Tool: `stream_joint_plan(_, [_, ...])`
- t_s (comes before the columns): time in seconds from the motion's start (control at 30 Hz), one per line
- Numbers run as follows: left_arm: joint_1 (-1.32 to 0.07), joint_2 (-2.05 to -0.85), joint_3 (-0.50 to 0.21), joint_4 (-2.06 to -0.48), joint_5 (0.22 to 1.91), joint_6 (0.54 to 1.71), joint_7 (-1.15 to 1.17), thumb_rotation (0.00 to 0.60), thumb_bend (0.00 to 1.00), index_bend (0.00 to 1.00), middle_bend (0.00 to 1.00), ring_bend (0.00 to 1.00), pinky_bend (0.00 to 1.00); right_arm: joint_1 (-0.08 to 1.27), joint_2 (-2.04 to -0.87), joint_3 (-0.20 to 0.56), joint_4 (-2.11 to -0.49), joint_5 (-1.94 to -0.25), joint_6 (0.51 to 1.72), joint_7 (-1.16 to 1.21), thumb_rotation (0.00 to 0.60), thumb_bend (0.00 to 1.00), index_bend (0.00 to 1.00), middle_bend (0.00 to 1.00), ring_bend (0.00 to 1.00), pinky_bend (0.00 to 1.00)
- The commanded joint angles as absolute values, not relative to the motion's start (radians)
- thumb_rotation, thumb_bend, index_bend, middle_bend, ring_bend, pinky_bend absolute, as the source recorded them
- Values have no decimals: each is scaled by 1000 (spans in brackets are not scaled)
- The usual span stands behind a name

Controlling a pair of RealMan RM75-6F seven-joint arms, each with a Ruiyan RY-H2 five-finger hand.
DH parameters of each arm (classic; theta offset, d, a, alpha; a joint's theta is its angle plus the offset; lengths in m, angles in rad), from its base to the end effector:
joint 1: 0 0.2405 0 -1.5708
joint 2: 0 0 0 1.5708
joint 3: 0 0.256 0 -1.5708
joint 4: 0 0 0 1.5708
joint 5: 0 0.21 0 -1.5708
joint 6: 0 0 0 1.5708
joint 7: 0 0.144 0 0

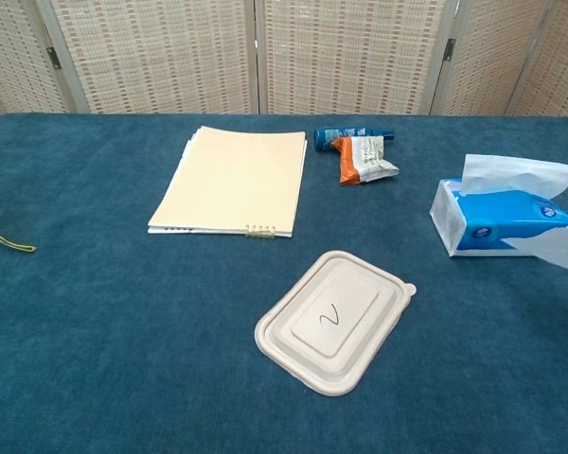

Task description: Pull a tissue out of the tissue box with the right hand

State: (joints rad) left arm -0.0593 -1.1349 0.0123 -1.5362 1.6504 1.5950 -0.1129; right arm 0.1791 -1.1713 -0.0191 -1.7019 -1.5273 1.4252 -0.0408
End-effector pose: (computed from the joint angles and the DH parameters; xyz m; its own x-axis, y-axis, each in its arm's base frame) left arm -0.3073 0.1594 0.1577 0.3478 -0.0234 0.9373 0.9277 -0.1360 -0.3476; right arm -0.2746 -0.1899 0.1166 0.3190 -0.1103 0.9413 -0.9435 -0.1309 0.3044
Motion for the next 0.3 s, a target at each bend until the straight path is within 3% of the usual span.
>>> stream_joint_plan(0.03, [-59, -1136, 12, -1536, 1651, 1595, -111, 600, 291, 0, 0, 0, 126, 174, -1169, -22, -1693, -1523, 1418, -42, 600, 141, 0, 0, 0, 0])
stream_joint_plan(0.3, [-59, -1139, 14, -1535, 1653, 1595, -106, 600, 291, 0, 0, 0, 126, 165, -1159, -20, -1699, -1533, 1416, -48, 600, 90, 0, 0, 0, 0])
